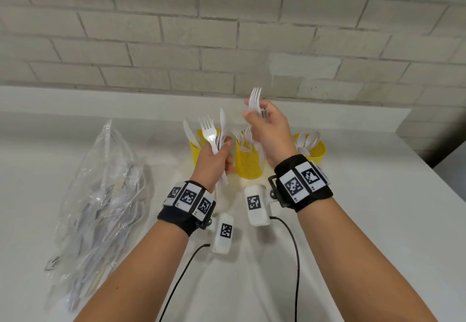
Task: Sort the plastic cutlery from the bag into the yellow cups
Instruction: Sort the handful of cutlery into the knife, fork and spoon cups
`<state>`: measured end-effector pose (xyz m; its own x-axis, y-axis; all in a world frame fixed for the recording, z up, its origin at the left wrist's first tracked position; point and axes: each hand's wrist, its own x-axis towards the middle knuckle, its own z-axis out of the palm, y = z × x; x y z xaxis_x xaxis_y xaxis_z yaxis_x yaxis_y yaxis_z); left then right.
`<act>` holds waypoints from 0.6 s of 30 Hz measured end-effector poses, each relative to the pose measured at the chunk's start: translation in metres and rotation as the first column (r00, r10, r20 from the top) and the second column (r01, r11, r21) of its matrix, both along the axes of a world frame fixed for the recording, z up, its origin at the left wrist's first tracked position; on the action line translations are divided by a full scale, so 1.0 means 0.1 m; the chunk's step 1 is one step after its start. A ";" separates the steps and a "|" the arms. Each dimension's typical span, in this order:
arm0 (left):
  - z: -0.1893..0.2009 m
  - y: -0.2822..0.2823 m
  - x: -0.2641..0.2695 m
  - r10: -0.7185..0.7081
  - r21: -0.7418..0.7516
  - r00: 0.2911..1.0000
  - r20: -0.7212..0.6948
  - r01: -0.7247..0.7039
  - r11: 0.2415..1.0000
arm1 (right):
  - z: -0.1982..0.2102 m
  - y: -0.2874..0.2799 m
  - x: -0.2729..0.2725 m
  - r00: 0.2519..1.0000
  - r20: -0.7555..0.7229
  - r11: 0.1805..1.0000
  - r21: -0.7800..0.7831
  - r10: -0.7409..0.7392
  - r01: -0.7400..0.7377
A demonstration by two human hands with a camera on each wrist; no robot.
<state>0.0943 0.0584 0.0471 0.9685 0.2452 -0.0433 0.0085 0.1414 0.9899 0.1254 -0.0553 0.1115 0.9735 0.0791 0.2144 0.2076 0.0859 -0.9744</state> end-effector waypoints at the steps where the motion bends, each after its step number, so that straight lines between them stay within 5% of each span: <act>1: 0.01 -0.02 0.01 0.008 0.036 1.000 0.016 -0.009 0.999 | -0.02 0.03 -0.01 1.000 0.013 0.996 -0.093 0.003 -0.002; 5: 0.10 -0.13 -0.02 0.019 0.230 0.997 0.074 -0.036 0.972 | -0.12 0.20 -0.08 0.995 0.099 0.922 -0.382 -0.020 0.056; 8: 0.09 -0.16 -0.03 -0.040 0.288 0.991 0.126 0.002 0.958 | -0.13 0.22 -0.07 0.985 0.155 0.889 -0.436 -0.080 0.141; 13: 0.03 -0.09 -0.05 -0.081 0.060 0.997 -0.007 0.081 0.995 | -0.06 0.10 0.01 0.990 0.098 0.966 -0.228 -0.101 0.121; 18: 0.00 0.00 -0.09 -0.188 -0.065 0.982 0.034 0.190 0.980 | 0.05 -0.09 0.13 0.978 0.048 0.978 0.053 -0.205 0.203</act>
